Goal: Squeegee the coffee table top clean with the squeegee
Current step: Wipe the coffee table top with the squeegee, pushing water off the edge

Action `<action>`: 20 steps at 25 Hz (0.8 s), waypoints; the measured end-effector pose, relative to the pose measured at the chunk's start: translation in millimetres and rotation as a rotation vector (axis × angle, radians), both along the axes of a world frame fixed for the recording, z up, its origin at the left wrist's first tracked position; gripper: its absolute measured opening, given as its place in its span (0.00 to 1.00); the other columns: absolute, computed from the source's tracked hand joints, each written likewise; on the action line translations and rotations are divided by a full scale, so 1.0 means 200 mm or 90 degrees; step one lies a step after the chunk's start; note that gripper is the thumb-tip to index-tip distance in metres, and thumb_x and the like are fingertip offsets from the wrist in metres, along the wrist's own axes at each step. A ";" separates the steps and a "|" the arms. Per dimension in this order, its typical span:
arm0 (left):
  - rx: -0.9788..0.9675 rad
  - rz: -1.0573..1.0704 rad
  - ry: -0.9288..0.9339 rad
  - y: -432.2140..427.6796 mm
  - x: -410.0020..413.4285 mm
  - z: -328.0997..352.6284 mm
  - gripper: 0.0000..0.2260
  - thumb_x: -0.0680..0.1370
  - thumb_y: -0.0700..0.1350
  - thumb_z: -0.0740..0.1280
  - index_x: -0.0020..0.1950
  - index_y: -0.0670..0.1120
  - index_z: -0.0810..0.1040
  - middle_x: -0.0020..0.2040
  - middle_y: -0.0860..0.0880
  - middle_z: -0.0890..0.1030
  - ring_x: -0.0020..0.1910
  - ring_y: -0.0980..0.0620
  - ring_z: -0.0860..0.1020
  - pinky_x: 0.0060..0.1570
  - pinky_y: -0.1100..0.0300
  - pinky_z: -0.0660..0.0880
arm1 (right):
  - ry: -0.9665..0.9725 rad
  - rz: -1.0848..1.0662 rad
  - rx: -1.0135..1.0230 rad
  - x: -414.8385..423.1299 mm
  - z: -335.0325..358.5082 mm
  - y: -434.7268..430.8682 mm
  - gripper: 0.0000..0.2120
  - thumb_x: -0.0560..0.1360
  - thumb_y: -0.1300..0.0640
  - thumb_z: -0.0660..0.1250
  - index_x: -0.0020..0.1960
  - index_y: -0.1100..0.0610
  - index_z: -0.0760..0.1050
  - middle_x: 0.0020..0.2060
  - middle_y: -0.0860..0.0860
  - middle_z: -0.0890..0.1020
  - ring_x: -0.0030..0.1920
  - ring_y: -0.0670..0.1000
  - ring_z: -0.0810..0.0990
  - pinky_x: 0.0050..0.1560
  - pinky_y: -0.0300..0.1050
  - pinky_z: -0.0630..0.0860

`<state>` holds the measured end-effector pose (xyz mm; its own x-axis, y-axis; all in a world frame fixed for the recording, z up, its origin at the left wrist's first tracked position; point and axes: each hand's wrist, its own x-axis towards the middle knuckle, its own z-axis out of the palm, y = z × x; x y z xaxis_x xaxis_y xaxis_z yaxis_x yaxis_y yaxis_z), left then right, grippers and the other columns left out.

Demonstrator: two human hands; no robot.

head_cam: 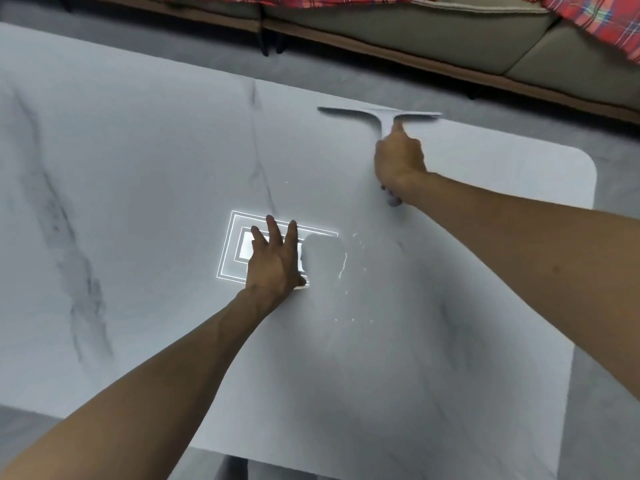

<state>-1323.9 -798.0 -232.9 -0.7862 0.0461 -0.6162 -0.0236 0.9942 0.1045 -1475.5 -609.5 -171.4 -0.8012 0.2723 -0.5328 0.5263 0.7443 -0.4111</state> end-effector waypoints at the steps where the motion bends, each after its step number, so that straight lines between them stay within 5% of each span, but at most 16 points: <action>1: 0.038 0.025 0.040 -0.04 0.01 0.02 0.33 0.73 0.47 0.71 0.74 0.45 0.61 0.75 0.40 0.61 0.73 0.33 0.62 0.53 0.46 0.77 | 0.019 0.072 0.000 0.04 -0.02 -0.09 0.25 0.78 0.60 0.55 0.75 0.53 0.58 0.57 0.63 0.77 0.53 0.63 0.79 0.35 0.47 0.69; 3: 0.114 0.151 0.156 -0.12 0.03 0.07 0.13 0.79 0.44 0.62 0.63 0.46 0.72 0.61 0.47 0.77 0.60 0.42 0.77 0.49 0.50 0.77 | 0.043 0.242 -0.005 0.16 -0.04 -0.20 0.21 0.80 0.56 0.54 0.73 0.51 0.62 0.57 0.63 0.78 0.55 0.65 0.77 0.46 0.49 0.71; 6: 0.140 0.349 0.201 -0.20 0.05 0.18 0.12 0.82 0.49 0.56 0.57 0.47 0.77 0.49 0.49 0.82 0.47 0.44 0.80 0.46 0.56 0.74 | 0.051 0.380 -0.020 0.36 -0.06 -0.17 0.23 0.80 0.56 0.55 0.74 0.46 0.60 0.53 0.59 0.80 0.51 0.64 0.77 0.51 0.52 0.74; 10: 0.095 0.181 0.195 -0.17 0.08 0.18 0.12 0.79 0.42 0.57 0.58 0.41 0.76 0.55 0.43 0.79 0.53 0.41 0.78 0.51 0.51 0.74 | 0.037 0.462 0.038 0.59 -0.03 0.23 0.24 0.81 0.54 0.55 0.75 0.41 0.57 0.53 0.52 0.81 0.49 0.60 0.78 0.49 0.51 0.74; 14: -0.036 0.027 0.120 0.01 0.13 0.02 0.27 0.76 0.45 0.57 0.74 0.40 0.59 0.72 0.34 0.63 0.65 0.32 0.67 0.66 0.46 0.66 | -0.024 0.482 0.124 0.77 0.05 0.70 0.24 0.81 0.51 0.53 0.76 0.38 0.54 0.56 0.47 0.81 0.52 0.55 0.79 0.49 0.49 0.75; 17: -0.063 -0.002 0.072 0.13 0.18 -0.06 0.41 0.71 0.49 0.68 0.78 0.44 0.49 0.74 0.30 0.54 0.68 0.24 0.60 0.69 0.38 0.61 | -0.057 0.453 0.161 0.85 0.15 0.96 0.23 0.81 0.49 0.53 0.75 0.38 0.56 0.59 0.46 0.80 0.54 0.55 0.80 0.48 0.47 0.73; 20: -0.068 -0.002 0.048 0.18 0.19 -0.11 0.51 0.65 0.49 0.76 0.78 0.44 0.48 0.73 0.26 0.53 0.70 0.20 0.56 0.69 0.34 0.58 | -0.033 0.343 0.134 0.77 0.20 1.03 0.21 0.81 0.46 0.52 0.75 0.40 0.58 0.59 0.56 0.80 0.54 0.62 0.79 0.49 0.48 0.73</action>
